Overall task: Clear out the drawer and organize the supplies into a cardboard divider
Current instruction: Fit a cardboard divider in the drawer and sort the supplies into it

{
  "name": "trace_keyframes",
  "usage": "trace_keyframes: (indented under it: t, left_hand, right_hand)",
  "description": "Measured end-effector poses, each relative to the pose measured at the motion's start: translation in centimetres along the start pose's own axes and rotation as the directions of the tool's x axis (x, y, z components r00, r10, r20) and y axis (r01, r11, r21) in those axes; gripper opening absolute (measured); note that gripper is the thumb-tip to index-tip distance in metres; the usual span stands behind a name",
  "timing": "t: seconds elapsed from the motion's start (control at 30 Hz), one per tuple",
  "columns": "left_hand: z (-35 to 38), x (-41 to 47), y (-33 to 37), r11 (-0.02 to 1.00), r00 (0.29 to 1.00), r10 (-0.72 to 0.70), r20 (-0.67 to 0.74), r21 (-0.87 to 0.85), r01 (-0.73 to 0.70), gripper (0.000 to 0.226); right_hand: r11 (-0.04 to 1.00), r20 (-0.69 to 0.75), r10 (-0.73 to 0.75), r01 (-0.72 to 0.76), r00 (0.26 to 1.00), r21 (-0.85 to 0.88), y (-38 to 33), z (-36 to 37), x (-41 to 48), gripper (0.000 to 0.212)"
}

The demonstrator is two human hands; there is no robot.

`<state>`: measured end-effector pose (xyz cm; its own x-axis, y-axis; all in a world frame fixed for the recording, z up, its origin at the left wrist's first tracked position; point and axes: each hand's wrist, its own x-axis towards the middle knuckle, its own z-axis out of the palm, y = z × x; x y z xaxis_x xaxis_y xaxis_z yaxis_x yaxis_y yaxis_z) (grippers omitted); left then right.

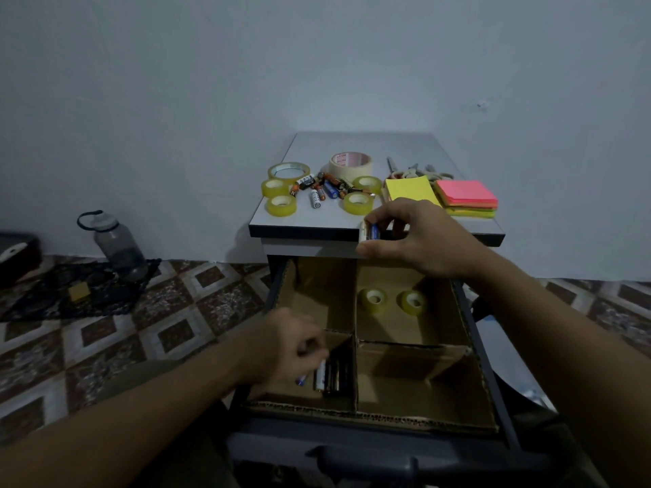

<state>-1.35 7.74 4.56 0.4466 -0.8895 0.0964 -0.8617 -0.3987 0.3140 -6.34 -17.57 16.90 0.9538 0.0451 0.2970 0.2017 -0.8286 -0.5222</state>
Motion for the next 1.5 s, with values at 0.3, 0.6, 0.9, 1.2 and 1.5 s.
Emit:
trace_keyframes:
  t: [0.3,0.6,0.9,1.2,1.5]
  left_hand:
    - [-3.5,-2.1,-5.4,0.877,0.855,-0.456,-0.246,-0.285,0.386,0.019]
    - [-3.5,-1.8,-6.5,0.802,0.842,-0.528,-0.115,-0.395,0.449,0.027]
    - [-3.1,-1.9,-7.3,0.756,0.829,-0.559,-0.028,-0.429,0.495,0.027]
    - [-2.9,-2.1,-7.1,0.741,0.823,-0.568,-0.017,-0.445,0.503,0.025]
    - [-2.7,-2.6,-7.4,0.724,0.83,-0.557,0.024,-0.476,0.499,0.025]
  right_hand:
    - [0.99,0.17,0.095,-0.111,0.981,0.084,-1.8,6.6,-3.8,0.048]
    - [0.994,0.353,0.072,-0.098,0.933,0.056,-3.9,14.4,-6.1,0.053]
    - [0.985,0.367,0.159,-0.122,0.917,-0.12,-5.4,18.6,-4.5,0.039]
    - [0.951,0.426,0.254,-0.144,0.868,-0.273,-5.8,20.7,-3.6,0.024]
    - [0.962,0.411,0.273,-0.233,0.87,-0.144,-5.1,19.0,-3.6,0.017]
